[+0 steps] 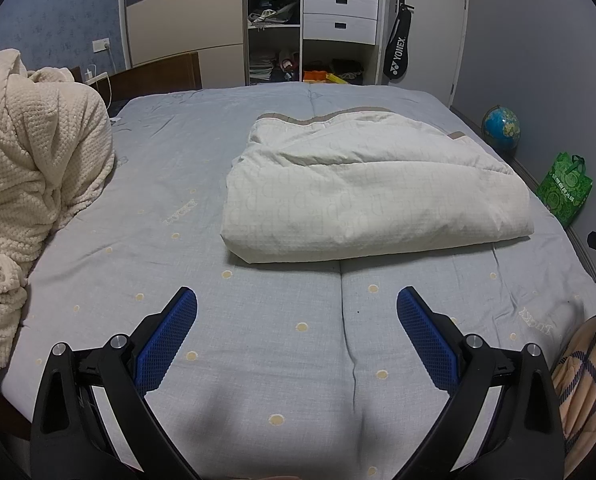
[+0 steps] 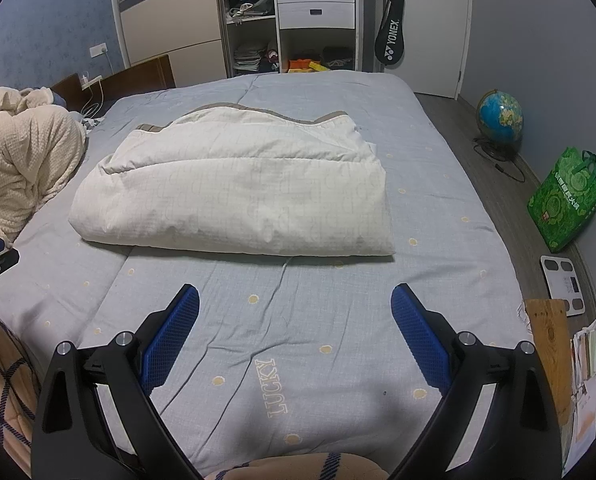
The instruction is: Fold large clothes
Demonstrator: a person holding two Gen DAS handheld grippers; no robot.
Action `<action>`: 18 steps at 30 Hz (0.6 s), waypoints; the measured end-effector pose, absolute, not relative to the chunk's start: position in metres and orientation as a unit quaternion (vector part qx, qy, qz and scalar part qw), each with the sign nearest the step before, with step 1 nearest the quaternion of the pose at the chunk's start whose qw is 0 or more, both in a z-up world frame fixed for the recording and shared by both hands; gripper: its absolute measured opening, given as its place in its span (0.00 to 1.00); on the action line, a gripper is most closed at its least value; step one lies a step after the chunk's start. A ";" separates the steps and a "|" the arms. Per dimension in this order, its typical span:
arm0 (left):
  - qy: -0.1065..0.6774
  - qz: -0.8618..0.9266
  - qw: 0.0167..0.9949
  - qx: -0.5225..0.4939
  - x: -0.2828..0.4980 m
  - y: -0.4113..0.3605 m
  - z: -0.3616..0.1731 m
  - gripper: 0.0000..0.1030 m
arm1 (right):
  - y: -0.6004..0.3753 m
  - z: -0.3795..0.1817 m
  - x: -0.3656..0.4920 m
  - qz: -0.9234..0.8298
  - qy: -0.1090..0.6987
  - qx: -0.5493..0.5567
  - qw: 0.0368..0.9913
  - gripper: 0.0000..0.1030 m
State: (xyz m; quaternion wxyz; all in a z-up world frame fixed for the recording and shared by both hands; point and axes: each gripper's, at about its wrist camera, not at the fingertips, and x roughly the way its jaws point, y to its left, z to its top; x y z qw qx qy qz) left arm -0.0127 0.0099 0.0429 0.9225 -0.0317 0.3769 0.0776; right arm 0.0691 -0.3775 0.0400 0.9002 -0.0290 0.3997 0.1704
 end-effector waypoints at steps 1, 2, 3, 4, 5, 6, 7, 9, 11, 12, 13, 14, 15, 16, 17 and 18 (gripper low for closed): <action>0.377 0.078 0.922 -0.031 -0.013 0.010 0.043 0.94 | -0.378 0.040 0.069 0.171 0.400 -0.029 0.900 0.90; 0.377 0.078 0.922 -0.031 -0.013 0.010 0.043 0.94 | -0.377 0.040 0.069 0.170 0.399 -0.030 0.900 0.90; 0.377 0.078 0.923 -0.032 -0.013 0.009 0.043 0.94 | -0.377 0.040 0.069 0.170 0.399 -0.030 0.900 0.89; 0.377 0.078 0.923 -0.032 -0.013 0.009 0.043 0.94 | -0.377 0.040 0.069 0.170 0.399 -0.030 0.900 0.89; 0.376 0.078 0.923 -0.032 -0.013 0.010 0.043 0.94 | -0.377 0.040 0.069 0.170 0.399 -0.029 0.900 0.89; 0.376 0.078 0.923 -0.033 -0.013 0.009 0.043 0.94 | -0.377 0.040 0.069 0.170 0.400 -0.029 0.900 0.90; 0.377 0.078 0.922 -0.032 -0.013 0.009 0.043 0.94 | -0.378 0.040 0.069 0.171 0.400 -0.029 0.900 0.90; 0.377 0.078 0.923 -0.032 -0.013 0.009 0.043 0.94 | -0.377 0.040 0.069 0.170 0.400 -0.029 0.900 0.90; 0.376 0.078 0.923 -0.032 -0.013 0.010 0.043 0.94 | -0.377 0.040 0.069 0.170 0.400 -0.030 0.900 0.90; 0.377 0.078 0.922 -0.032 -0.013 0.009 0.043 0.94 | -0.377 0.040 0.069 0.171 0.401 -0.030 0.900 0.90; 0.377 0.078 0.922 -0.032 -0.013 0.009 0.043 0.94 | -0.377 0.039 0.069 0.171 0.401 -0.031 0.900 0.90; 0.377 0.078 0.923 -0.032 -0.013 0.010 0.043 0.94 | -0.377 0.039 0.069 0.171 0.401 -0.032 0.899 0.90; 0.377 0.078 0.923 -0.032 -0.013 0.010 0.043 0.94 | -0.377 0.039 0.069 0.172 0.401 -0.032 0.899 0.90; 0.377 0.078 0.923 -0.032 -0.013 0.009 0.043 0.94 | -0.377 0.039 0.070 0.173 0.401 -0.033 0.899 0.90; 0.377 0.078 0.923 -0.032 -0.013 0.010 0.043 0.94 | -0.376 0.038 0.070 0.173 0.402 -0.033 0.899 0.90; 0.377 0.078 0.922 -0.032 -0.013 0.010 0.043 0.94 | -0.376 0.038 0.070 0.174 0.402 -0.033 0.898 0.90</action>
